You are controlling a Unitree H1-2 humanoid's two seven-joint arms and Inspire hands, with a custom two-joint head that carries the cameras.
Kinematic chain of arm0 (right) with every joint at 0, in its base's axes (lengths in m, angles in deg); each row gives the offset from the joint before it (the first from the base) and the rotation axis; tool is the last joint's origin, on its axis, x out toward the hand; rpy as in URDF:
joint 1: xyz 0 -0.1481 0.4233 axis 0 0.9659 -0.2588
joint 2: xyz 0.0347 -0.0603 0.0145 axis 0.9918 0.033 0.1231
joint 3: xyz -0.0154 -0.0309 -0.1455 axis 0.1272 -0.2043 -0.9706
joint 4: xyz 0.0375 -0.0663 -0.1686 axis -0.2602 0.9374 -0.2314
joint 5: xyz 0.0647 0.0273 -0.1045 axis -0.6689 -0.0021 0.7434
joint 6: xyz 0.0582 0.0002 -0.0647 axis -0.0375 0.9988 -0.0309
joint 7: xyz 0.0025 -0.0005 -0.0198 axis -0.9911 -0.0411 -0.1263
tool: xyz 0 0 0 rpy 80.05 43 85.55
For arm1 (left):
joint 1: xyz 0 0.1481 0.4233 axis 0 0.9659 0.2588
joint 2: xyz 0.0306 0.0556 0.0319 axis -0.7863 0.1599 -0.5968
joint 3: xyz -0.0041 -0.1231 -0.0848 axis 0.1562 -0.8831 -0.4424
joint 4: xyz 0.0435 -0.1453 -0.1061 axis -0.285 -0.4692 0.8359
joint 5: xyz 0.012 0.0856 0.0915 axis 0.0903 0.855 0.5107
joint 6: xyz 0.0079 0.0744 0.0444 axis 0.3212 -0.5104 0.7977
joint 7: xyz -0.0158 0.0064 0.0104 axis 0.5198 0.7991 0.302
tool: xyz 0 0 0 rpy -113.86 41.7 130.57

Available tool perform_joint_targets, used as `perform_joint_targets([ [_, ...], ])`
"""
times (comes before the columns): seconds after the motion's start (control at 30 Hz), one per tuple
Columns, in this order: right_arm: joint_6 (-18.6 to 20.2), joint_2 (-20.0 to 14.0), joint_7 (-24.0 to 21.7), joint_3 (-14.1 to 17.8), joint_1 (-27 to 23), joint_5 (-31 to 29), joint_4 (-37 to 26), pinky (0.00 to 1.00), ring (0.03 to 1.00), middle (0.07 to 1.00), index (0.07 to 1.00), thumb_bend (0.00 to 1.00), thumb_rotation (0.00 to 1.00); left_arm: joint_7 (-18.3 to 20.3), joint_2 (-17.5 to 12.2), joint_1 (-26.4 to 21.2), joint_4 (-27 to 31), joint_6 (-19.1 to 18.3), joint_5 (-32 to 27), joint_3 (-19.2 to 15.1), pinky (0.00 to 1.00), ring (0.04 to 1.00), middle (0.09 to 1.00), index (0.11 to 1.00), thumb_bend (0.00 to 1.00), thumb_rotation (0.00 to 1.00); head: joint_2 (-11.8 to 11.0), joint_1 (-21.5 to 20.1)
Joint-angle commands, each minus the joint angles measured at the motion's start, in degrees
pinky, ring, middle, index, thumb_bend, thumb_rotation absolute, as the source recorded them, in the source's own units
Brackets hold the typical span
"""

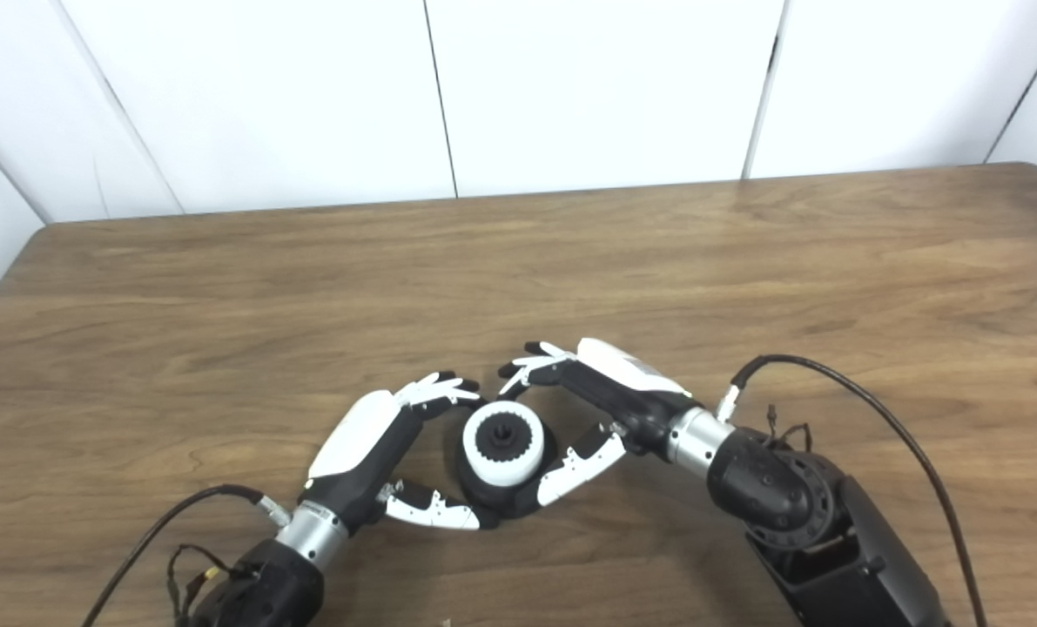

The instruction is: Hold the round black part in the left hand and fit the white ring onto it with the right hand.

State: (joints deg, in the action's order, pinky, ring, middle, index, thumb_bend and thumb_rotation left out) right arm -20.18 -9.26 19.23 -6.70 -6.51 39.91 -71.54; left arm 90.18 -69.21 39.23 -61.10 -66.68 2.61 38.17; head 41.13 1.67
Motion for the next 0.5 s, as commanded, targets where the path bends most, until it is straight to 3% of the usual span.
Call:
perform_joint_targets([
  [0.0,-1.49,-0.31,0.54,1.13,-2.21,-0.39,-0.64,1.0,1.0,0.887,0.666,1.0,0.37,0.01,-0.3,-1.79,2.11,-0.22,-0.95,-0.7,0.97,0.96,0.885,0.732,1.0,0.28,0.06,0.22],
  [0.13,-1.99,-0.29,0.8,1.73,-2.47,-0.62,-0.21,0.96,0.991,0.882,0.656,1.0,0.35,1.61,-0.8,-1.93,2.64,-1.49,-2.31,-1.01,0.99,0.98,0.906,0.766,1.0,0.27,0.02,0.24],
  [0.47,-2.66,-0.4,1.51,3.59,-3.35,-1.23,0.34,0.9,0.973,0.883,0.672,1.0,0.37,4.16,-3.09,-2.25,4.58,-3.91,-3.08,-2.06,0.9,0.982,0.931,0.843,1.0,0.31,-0.19,0.26],
])
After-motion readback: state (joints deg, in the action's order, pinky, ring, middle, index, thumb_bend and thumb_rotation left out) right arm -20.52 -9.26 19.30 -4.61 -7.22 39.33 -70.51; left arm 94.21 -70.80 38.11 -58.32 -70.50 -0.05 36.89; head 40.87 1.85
